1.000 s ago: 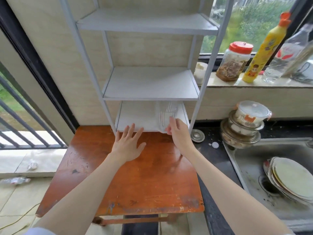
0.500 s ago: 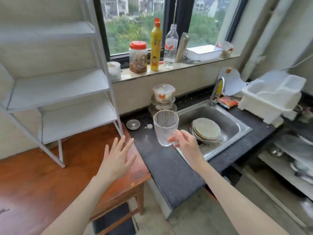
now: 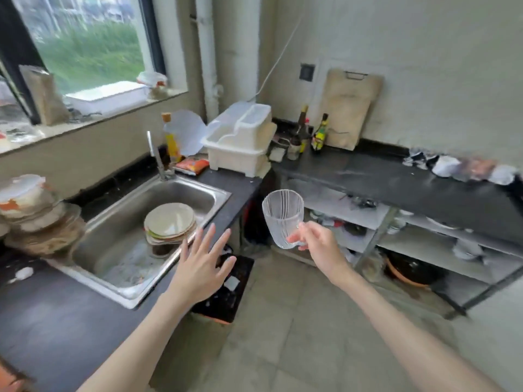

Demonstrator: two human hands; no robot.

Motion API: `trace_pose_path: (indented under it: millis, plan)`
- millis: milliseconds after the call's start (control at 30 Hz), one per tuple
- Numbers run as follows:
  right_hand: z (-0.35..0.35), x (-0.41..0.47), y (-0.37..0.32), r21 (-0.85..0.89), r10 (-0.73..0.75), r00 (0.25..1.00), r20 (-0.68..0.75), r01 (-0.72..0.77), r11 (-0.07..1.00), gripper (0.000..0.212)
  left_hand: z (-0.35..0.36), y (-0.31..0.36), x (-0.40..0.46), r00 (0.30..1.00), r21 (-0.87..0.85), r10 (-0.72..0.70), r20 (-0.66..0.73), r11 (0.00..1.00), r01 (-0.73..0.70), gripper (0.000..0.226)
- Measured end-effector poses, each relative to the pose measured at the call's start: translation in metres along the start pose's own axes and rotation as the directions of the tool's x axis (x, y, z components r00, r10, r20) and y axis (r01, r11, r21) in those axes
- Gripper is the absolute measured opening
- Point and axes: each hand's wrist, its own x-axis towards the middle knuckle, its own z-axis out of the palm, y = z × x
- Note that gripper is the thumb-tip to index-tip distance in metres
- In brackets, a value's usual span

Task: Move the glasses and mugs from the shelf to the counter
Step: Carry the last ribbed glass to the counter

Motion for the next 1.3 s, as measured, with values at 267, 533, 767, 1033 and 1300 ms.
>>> trace_pose_path:
  millis: [267, 533, 767, 1033, 1300]
  plan:
    - [-0.154, 0.029, 0.076, 0.008, 0.171, 0.950, -0.262, -0.175, 0.985, 0.035, 0.062, 0.140, 0.129, 0.970, 0.014, 0.226, 0.090, 0.973, -0.228, 0.063]
    - [-0.255, 0.116, 0.151, 0.093, 0.288, 0.848, -0.444, -0.276, 0.957, 0.034, 0.133, 0.231, 0.288, 0.913, -0.001, 0.368, 0.178, 0.928, -0.374, 0.063]
    - [-0.344, 0.218, 0.177, 0.186, 0.321, 0.761, -0.563, -0.263, 0.947, 0.036, 0.174, 0.306, 0.447, 0.847, 0.048, 0.473, 0.242, 0.866, -0.498, 0.064]
    - [-0.432, 0.284, 0.229, 0.260, 0.382, 0.663, -0.644, -0.279, 0.924, 0.041, 0.235, 0.393, 0.546, 0.750, 0.030, 0.564, 0.347, 0.792, -0.610, 0.063]
    - [-0.549, 0.360, 0.328, 0.358, 0.514, 0.564, -0.646, -0.372, 0.857, 0.037, 0.307, 0.492, 0.641, 0.758, 0.017, 0.528, 0.384, 0.817, -0.577, 0.061]
